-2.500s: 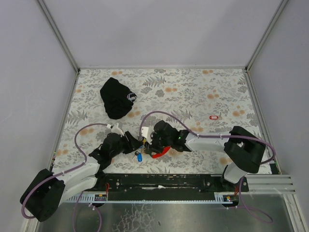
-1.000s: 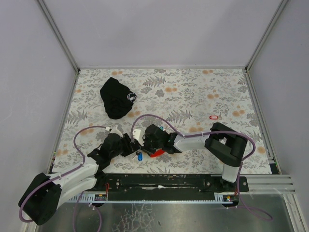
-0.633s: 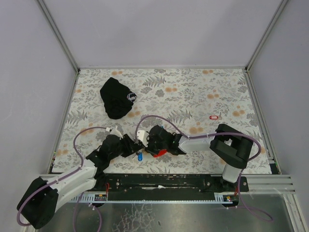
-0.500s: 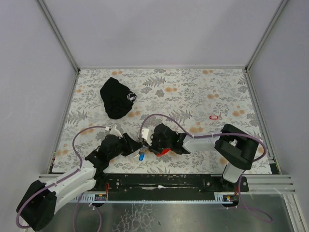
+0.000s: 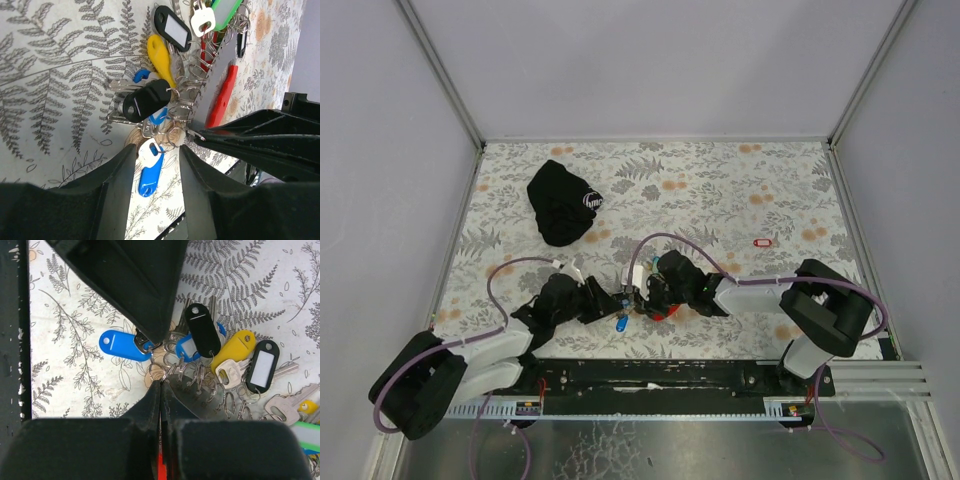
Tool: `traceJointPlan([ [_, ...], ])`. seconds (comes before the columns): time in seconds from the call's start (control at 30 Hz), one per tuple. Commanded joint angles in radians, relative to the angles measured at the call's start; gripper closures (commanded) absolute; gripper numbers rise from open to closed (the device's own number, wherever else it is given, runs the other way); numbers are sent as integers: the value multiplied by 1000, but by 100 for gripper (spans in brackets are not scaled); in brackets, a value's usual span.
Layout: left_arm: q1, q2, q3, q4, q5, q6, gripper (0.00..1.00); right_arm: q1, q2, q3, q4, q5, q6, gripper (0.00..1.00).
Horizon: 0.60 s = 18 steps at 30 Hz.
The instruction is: Put the keys on the keyring
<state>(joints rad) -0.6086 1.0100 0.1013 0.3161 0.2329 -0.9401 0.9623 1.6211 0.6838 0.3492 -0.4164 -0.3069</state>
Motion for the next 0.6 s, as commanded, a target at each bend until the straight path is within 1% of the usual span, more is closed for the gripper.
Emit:
traceJointPlan([
  [0.0,-7,65,48,148,38,58,60,-20,-59,-13,52,-74,-55,100],
  [0.17,-5,21,33,220,-34,207,59,-68,-114,-39,61,-122,-72,100],
  [0.27,-5,0,-17,365,-37,308,58,-102,-146,-52,63,-160,-83,100],
  [0.33,-5,18,-49,489,-37,361,58,-126,-168,-66,72,-186,-93,100],
  [0.47,-5,95,-67,719,46,466,58,-155,-209,-82,79,-223,-119,100],
  [0.53,-5,130,-56,778,130,525,58,-169,-227,-78,68,-246,-132,100],
  [0.57,-5,140,-43,777,170,567,58,-176,-236,-74,58,-254,-142,100],
])
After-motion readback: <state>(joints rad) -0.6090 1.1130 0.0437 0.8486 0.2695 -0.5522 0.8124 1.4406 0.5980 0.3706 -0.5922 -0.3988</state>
